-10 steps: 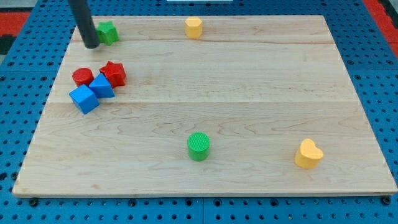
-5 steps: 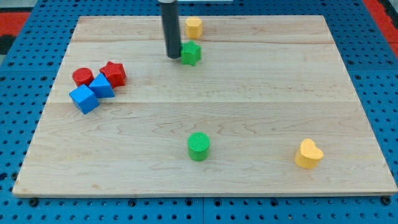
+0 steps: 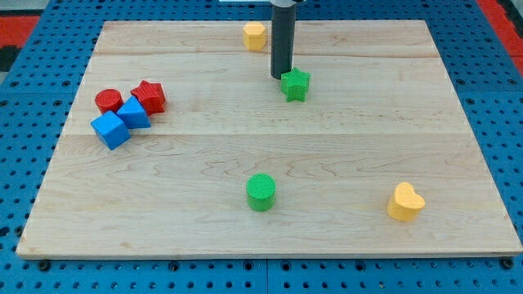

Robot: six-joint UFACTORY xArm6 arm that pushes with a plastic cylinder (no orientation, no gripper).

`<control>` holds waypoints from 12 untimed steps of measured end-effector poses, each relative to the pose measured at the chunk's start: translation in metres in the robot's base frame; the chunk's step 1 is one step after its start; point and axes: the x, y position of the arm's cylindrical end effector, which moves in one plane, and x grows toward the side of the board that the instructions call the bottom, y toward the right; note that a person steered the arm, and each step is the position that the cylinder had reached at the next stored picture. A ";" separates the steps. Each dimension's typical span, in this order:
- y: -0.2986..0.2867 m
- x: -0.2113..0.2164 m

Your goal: Push the green blocks towards the heart

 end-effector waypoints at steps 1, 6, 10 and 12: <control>0.000 -0.022; 0.037 -0.045; 0.007 0.014; 0.013 0.102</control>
